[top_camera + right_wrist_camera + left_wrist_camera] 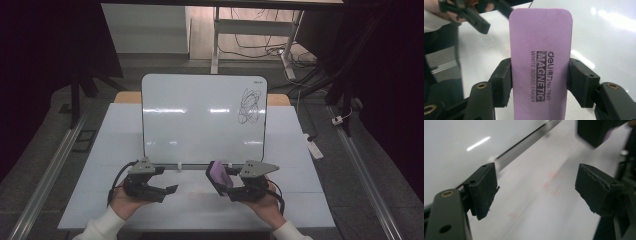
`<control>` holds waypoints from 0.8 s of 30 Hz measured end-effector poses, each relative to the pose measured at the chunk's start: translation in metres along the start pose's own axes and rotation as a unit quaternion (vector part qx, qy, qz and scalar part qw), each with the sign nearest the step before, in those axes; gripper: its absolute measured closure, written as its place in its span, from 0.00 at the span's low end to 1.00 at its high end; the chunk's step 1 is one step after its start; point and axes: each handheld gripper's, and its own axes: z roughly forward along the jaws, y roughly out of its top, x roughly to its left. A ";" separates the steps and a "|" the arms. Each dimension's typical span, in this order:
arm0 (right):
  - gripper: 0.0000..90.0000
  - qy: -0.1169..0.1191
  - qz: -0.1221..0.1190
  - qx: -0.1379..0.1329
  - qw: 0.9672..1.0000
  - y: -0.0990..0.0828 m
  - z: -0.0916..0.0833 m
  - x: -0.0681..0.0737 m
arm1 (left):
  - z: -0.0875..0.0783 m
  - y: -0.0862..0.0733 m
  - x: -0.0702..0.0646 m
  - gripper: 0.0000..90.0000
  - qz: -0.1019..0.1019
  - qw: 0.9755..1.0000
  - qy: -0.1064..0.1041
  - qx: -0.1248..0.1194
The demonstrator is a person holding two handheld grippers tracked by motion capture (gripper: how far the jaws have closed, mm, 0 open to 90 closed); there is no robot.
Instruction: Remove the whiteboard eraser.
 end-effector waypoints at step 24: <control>0.45 -0.117 -0.005 -0.055 0.992 0.000 -0.022 -0.011 | -0.041 -0.066 0.033 0.21 -0.082 0.994 0.065 -0.008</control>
